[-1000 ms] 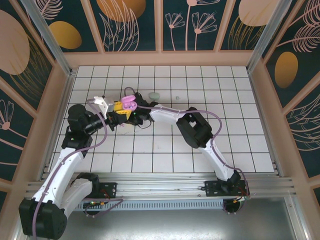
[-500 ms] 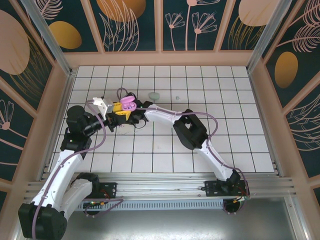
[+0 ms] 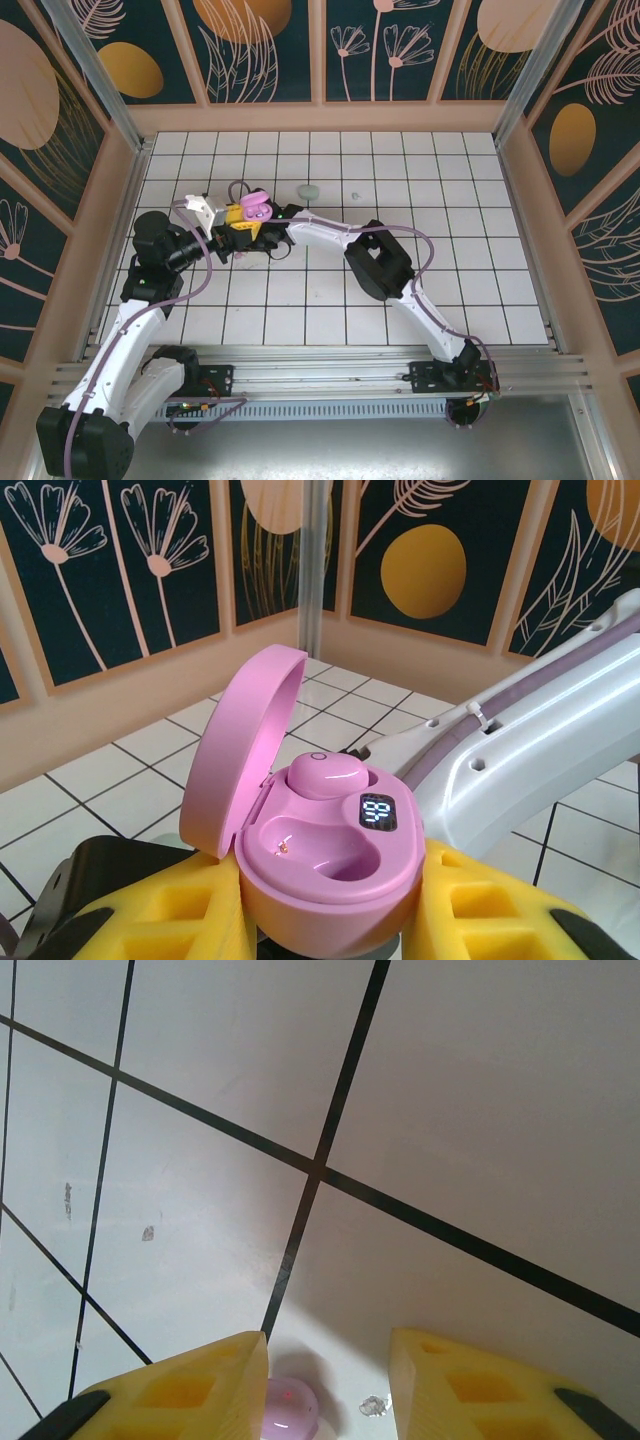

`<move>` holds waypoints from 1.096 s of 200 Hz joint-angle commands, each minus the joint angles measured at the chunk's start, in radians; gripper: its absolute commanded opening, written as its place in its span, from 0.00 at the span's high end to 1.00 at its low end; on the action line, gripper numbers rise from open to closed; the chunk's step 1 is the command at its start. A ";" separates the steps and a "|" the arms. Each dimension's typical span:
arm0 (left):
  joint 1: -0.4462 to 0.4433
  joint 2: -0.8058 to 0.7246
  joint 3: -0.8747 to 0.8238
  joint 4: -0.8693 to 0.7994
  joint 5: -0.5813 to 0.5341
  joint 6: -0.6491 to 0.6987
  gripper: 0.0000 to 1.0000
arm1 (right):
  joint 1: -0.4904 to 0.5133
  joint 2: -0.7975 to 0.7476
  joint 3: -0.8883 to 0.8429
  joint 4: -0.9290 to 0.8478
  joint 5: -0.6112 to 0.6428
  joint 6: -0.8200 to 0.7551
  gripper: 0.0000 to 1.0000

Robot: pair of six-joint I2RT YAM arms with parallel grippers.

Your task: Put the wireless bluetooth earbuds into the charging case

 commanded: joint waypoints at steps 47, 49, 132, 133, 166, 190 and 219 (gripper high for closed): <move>0.008 -0.023 0.025 -0.026 -0.005 0.010 0.94 | 0.023 -0.009 -0.020 0.028 -0.068 -0.073 0.63; 0.008 -0.023 0.025 -0.026 -0.003 0.008 0.94 | 0.024 -0.011 -0.023 0.031 -0.070 -0.077 0.63; 0.008 -0.054 0.030 -0.031 0.029 -0.056 0.93 | -0.036 -0.075 -0.061 0.101 -0.225 -0.234 0.63; 0.008 -0.055 0.030 -0.031 0.029 -0.058 0.93 | -0.037 -0.076 -0.062 0.103 -0.228 -0.234 0.63; 0.009 -0.071 0.038 -0.032 0.025 -0.076 0.93 | -0.084 -0.128 -0.163 0.209 -0.305 -0.219 0.64; 0.008 -0.070 0.061 -0.043 0.025 -0.093 0.93 | -0.106 -0.160 -0.211 0.239 -0.314 -0.252 0.64; 0.008 -0.040 0.105 -0.052 0.012 -0.134 0.92 | -0.090 -0.171 -0.198 0.150 -0.229 -0.414 0.64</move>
